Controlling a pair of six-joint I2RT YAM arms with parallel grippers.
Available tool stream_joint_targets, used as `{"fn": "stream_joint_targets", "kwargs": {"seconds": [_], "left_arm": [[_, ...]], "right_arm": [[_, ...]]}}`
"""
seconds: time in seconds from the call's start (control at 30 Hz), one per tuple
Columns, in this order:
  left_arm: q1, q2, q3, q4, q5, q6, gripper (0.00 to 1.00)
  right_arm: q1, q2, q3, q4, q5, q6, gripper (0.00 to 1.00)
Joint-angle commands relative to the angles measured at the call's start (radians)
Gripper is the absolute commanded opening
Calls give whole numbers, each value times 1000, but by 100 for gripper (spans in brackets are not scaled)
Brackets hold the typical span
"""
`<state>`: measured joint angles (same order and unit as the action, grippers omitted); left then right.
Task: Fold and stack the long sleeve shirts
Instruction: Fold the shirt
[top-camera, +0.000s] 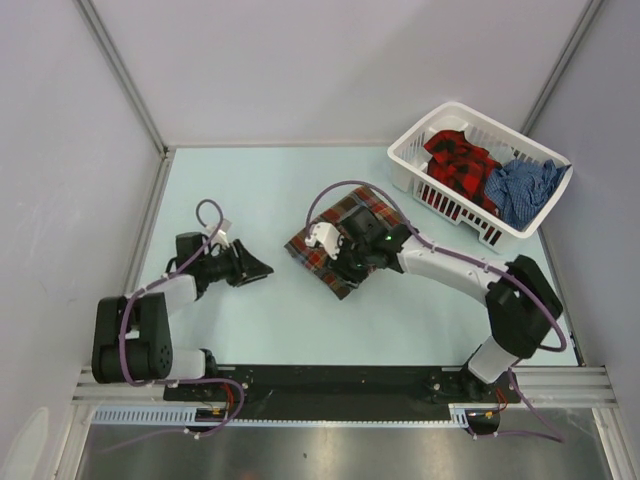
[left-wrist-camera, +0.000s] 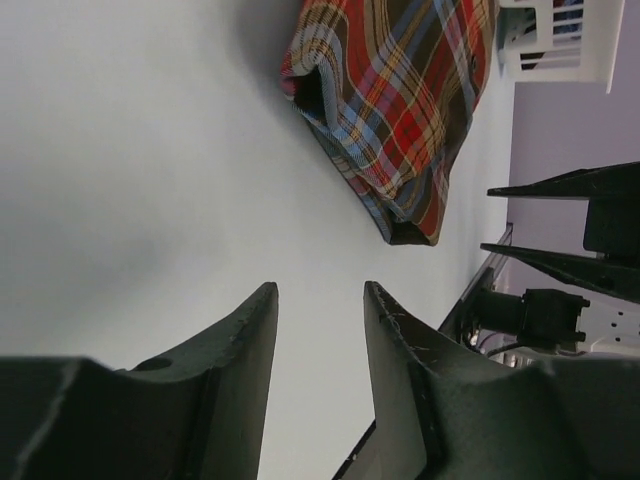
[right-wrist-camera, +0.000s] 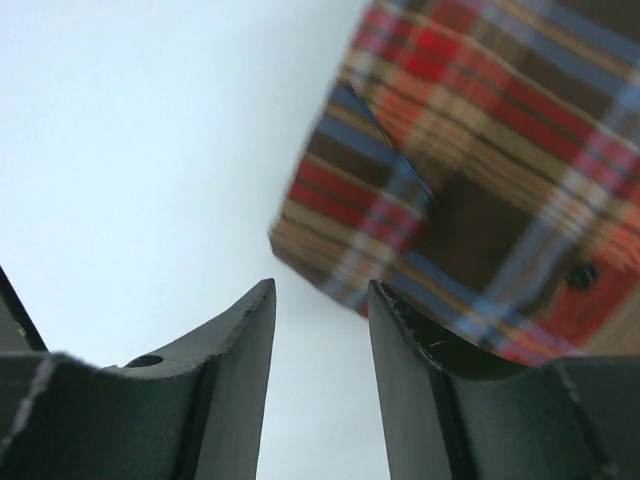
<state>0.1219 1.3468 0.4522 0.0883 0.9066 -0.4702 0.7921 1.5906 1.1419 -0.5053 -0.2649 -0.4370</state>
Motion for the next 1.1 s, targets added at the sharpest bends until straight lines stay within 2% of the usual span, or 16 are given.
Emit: {"fn": "stream_joint_targets", "kwargs": {"seconds": [0.0,0.07,0.13,0.3,0.37,0.47,0.63,0.67,0.77,0.97,1.07], "left_arm": [[-88,66,35,143,-105,-110,46],[-108,112,66,215,-139,-99,47],[-151,150,156,202,-162,-9,48],[-266,258,276,182,-190,87,62],[-298,288,296,183,-215,91,64],[-333,345,335,177,-267,104,61],[-373,440,453,62,-368,195,47],[-370,439,462,50,-405,206,47],[-348,399,451,53,-420,229,59],[-309,234,387,41,-370,263,63],[-314,231,385,18,-387,297,66]], "right_arm": [[49,110,104,100,23,93,45],[29,120,111,125,24,109,45],[7,108,108,125,1,122,47],[-126,51,98,79,-134,155,50],[-166,36,96,48,-169,155,51],[-220,2,76,19,-175,132,56],[-326,-30,56,-33,-215,116,59],[-335,-37,52,-35,-217,107,59],[-361,-57,24,-42,-217,81,59],[-361,-52,-2,-24,-208,72,59],[-367,-43,-2,-9,-194,69,58]]}}
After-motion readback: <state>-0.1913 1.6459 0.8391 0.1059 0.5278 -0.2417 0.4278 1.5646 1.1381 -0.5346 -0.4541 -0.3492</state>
